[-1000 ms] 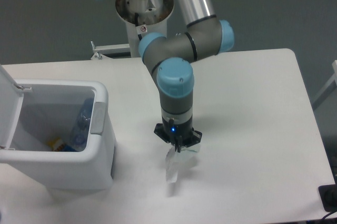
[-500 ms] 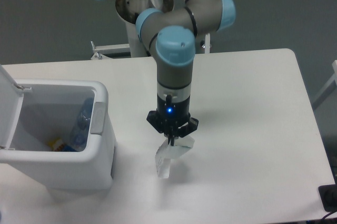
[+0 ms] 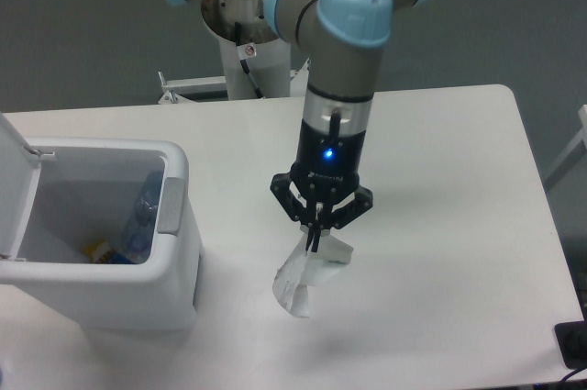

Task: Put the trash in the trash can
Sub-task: 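Carry the bag over the trash bin, drop it in, withdraw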

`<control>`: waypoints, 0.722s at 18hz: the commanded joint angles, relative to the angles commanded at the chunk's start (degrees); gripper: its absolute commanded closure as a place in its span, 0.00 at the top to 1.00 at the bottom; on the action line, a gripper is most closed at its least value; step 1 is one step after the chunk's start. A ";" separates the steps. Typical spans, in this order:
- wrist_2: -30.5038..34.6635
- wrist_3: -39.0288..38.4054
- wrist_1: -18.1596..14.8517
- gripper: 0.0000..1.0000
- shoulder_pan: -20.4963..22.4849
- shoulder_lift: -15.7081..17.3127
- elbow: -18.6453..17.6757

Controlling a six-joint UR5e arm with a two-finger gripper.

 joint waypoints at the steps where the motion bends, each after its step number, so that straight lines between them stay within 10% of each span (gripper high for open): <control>1: -0.88 0.00 0.00 0.00 0.27 0.17 -0.26; 13: -12.40 2.63 0.53 0.00 -1.66 5.35 -1.93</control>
